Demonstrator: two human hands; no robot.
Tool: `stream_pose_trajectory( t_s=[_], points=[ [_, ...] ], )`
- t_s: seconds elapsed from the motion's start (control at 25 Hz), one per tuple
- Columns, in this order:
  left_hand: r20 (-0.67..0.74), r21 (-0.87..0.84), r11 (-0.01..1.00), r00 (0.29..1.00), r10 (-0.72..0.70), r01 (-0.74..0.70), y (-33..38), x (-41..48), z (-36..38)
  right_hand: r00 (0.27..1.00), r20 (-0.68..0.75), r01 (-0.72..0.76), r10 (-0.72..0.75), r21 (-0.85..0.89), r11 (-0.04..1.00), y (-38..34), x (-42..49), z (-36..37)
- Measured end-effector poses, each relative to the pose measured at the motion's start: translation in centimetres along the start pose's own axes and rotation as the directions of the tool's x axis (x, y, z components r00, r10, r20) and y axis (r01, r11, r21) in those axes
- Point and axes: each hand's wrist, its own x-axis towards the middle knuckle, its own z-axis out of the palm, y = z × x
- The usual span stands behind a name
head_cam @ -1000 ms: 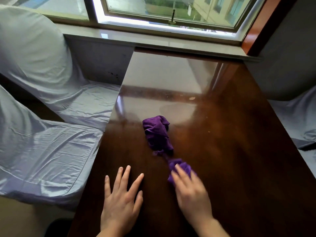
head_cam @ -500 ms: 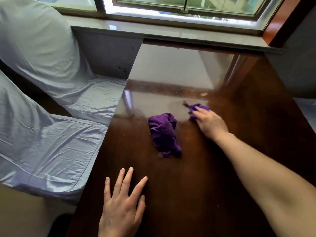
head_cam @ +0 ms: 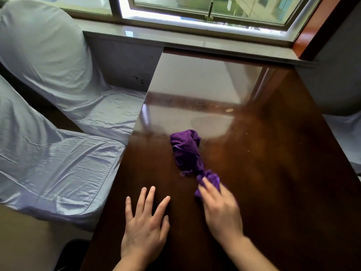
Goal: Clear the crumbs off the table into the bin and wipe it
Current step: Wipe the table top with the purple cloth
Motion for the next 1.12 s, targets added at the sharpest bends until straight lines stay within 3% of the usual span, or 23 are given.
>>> stream_pose_trajectory(
  t_s=[0.12,0.24,0.32,0.52,0.8,0.96,1.12],
  points=[
    [-0.044,-0.15,0.988,0.999,-0.028,0.021,0.2,0.1,-1.0,0.992,0.033,0.118,-0.119,0.044,0.992,-5.9,-4.4,0.4],
    [-0.096,-0.509,0.85,0.973,-0.209,0.133,-0.9,0.3,-2.4,0.987,0.077,0.139,-0.144,0.061,0.988,-10.2,-1.5,0.6],
    [-0.103,-0.567,0.804,0.954,-0.282,0.176,-2.3,0.6,-2.9,0.984,0.135,0.111,-0.116,0.047,0.993,-12.2,2.4,1.3],
    [-0.084,-0.326,0.942,0.989,-0.119,0.086,-5.1,2.7,-2.6,0.964,0.267,-0.021,0.008,0.043,0.999,-14.8,11.6,4.7],
    [-0.031,-0.128,0.987,0.994,-0.1,0.096,-6.9,9.3,-1.2,0.962,0.212,-0.167,0.172,-0.043,0.985,-14.2,19.5,8.3],
    [0.002,-0.132,0.983,0.992,-0.126,0.125,-7.5,9.5,-1.2,0.95,0.265,-0.17,0.165,-0.006,0.985,-14.2,19.5,7.9],
    [0.023,-0.126,0.983,0.991,-0.131,0.133,-6.9,9.7,-2.6,0.924,0.358,-0.198,0.137,0.14,0.97,-13.6,19.2,6.0]
  ],
)
